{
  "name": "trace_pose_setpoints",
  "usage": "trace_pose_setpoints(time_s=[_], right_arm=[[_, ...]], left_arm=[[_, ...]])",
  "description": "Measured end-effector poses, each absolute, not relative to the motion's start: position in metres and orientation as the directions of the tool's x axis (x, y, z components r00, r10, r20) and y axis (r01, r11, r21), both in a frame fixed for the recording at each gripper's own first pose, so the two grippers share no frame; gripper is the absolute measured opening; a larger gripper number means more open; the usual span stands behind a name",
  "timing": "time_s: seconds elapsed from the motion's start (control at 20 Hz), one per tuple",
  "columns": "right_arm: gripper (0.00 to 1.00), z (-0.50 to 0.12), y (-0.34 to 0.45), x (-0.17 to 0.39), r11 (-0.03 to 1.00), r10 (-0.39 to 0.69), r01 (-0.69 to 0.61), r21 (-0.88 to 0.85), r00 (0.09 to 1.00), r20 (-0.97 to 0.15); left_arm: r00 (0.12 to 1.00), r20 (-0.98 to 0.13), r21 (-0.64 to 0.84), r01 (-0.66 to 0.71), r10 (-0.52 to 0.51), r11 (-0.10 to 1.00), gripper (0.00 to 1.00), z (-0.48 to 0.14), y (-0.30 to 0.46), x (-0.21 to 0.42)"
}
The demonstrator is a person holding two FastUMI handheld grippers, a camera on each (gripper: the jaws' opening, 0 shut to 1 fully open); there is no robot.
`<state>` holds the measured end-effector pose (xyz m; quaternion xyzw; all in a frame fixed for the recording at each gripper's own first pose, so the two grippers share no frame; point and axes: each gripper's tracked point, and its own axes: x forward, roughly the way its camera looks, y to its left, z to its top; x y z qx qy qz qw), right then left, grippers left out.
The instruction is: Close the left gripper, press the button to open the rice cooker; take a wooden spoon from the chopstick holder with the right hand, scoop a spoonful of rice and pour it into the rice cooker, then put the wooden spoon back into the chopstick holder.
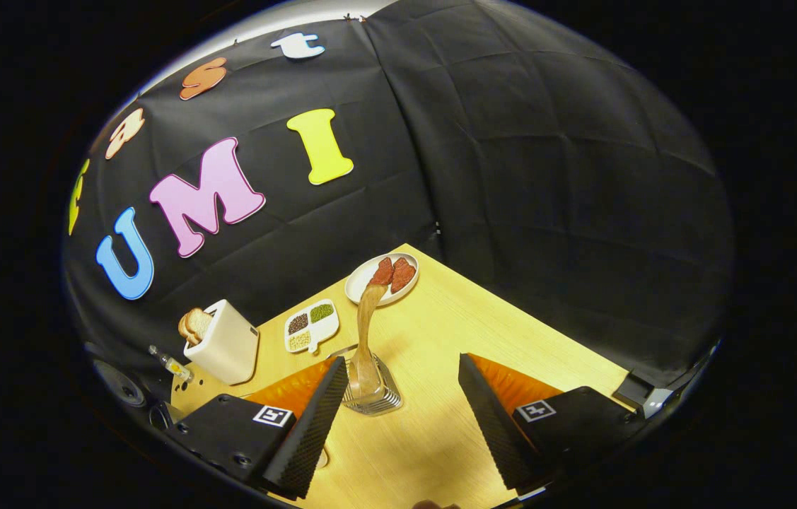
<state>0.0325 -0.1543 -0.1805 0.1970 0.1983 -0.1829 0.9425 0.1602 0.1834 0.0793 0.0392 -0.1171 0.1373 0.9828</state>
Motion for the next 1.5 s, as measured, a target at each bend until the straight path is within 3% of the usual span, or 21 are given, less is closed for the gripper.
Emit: trace_pose_setpoints(time_s=[0.4,1.0,1.35,1.5], right_arm=[[0.99,-0.166,-0.120,0.009,0.923,-0.277,0.355,0.148,0.881,-0.382],[0.99,-0.180,-0.039,0.029,0.991,-0.053,0.100,0.091,0.905,-0.422],[0.99,-0.195,-0.025,0.019,0.996,0.002,0.040,0.081,0.887,-0.462],[0.99,-0.200,-0.026,0.016,0.996,0.009,0.033,0.081,0.880,-0.474]], left_arm=[[0.955,0.127,0.112,-0.283,0.269,0.952,0.98,0.055,0.195,0.189],[0.935,-0.208,-0.005,-0.295,0.288,0.955,0.98,-0.022,0.154,0.092],[0.887,-0.371,-0.022,-0.306,0.276,0.952,0.99,-0.115,0.142,0.061],[0.882,-0.388,-0.015,-0.296,0.267,0.955,0.99,-0.143,0.136,0.054]])
